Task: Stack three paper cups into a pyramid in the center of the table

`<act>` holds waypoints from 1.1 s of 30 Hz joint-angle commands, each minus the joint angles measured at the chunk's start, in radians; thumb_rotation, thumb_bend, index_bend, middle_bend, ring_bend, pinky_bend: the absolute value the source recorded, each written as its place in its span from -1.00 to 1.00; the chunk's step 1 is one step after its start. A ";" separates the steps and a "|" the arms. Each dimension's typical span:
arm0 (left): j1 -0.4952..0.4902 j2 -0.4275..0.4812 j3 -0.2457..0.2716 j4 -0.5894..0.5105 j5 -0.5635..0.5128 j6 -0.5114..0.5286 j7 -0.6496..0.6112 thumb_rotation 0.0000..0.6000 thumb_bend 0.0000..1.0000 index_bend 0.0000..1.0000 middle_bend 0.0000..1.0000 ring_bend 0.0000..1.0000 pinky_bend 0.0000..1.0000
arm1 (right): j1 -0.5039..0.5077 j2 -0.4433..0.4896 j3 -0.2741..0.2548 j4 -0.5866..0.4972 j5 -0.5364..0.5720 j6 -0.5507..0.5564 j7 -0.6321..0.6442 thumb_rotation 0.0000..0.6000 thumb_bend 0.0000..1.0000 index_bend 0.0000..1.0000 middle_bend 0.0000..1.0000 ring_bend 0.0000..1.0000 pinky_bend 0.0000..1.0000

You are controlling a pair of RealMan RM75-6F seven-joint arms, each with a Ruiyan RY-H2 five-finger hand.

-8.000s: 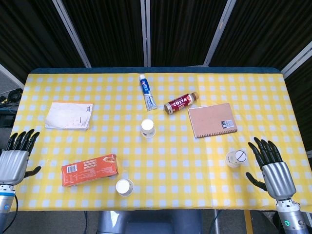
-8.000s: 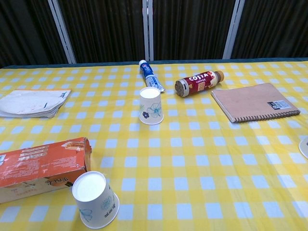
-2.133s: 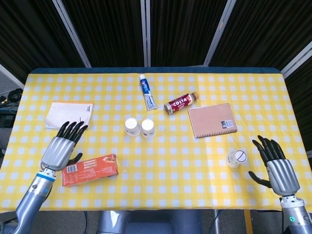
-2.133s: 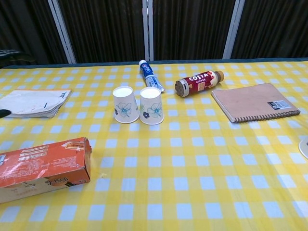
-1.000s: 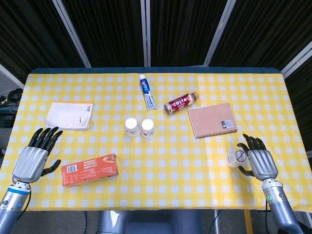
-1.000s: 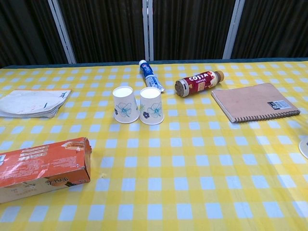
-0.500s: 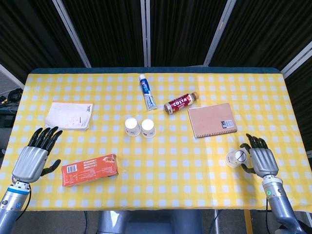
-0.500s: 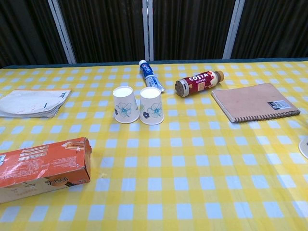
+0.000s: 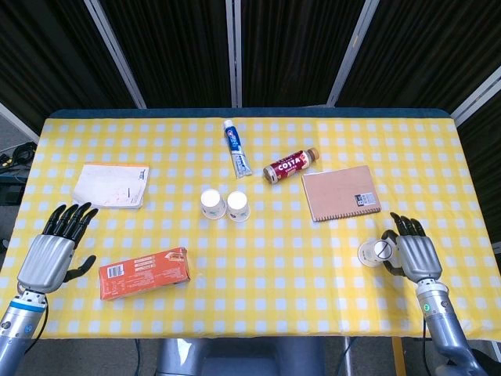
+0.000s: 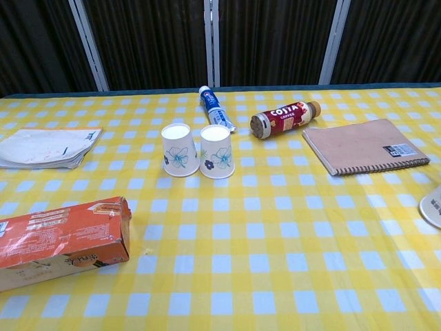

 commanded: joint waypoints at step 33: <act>-0.014 0.016 -0.058 0.060 -0.068 -0.098 -0.120 1.00 -0.38 -1.00 -1.00 -1.00 -1.00 | 0.439 -0.102 0.298 -0.231 0.331 -0.125 -0.300 1.00 -0.54 0.04 -0.81 -1.00 -1.00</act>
